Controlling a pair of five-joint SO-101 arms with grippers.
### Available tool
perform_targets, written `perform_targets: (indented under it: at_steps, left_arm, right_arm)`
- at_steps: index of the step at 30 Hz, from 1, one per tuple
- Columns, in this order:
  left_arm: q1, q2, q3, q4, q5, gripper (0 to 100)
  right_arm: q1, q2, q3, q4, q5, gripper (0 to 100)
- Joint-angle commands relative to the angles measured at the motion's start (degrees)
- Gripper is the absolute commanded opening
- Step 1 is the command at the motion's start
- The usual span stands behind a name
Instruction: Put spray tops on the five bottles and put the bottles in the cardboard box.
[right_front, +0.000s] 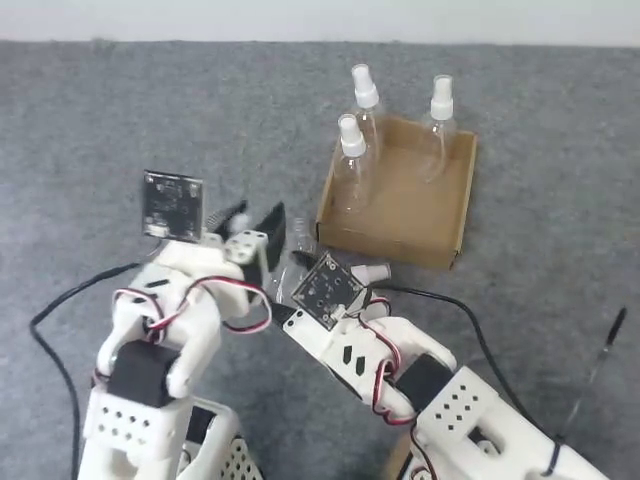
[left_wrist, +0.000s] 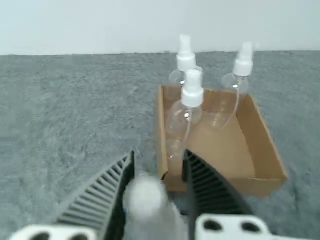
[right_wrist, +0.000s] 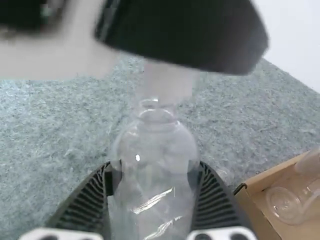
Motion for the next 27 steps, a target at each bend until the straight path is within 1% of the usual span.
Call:
perform_targets:
  at_steps: [1,4,7,12,17,21,24,27]
  left_arm:
    - [-6.1,-0.7,-6.0,0.4,-0.4,15]
    - [-8.6,-0.7,-9.6,0.4,-0.4,15]
    - [-9.5,-0.3,-12.0,0.4,-2.8,15]
    - [-9.7,-0.6,-8.1,1.1,-4.4,15]
    - [-10.0,-0.6,-7.5,5.5,-4.5,8]
    - [-15.2,-0.6,-7.3,5.8,-4.7,7]
    - [-16.6,-0.6,-6.7,7.2,-8.5,7]
    - [-15.5,-0.6,-5.7,7.7,-10.6,7]
  right_arm:
    - [0.0,-2.5,-0.5,-1.5,-0.4,0.7]
    - [0.0,-2.5,-0.5,-1.5,-0.4,0.7]
    - [0.0,-2.5,-0.5,-1.5,-0.4,0.7]
    - [0.0,-2.5,-0.5,-1.4,-0.4,0.7]
    - [0.0,-2.5,-0.5,-1.4,-0.4,0.7]
    - [0.0,-2.5,-0.5,-1.4,-0.4,0.7]
    - [0.0,-2.5,-0.5,-1.4,-0.4,0.7]
    - [0.0,-2.5,-0.5,-1.4,-0.4,0.7]
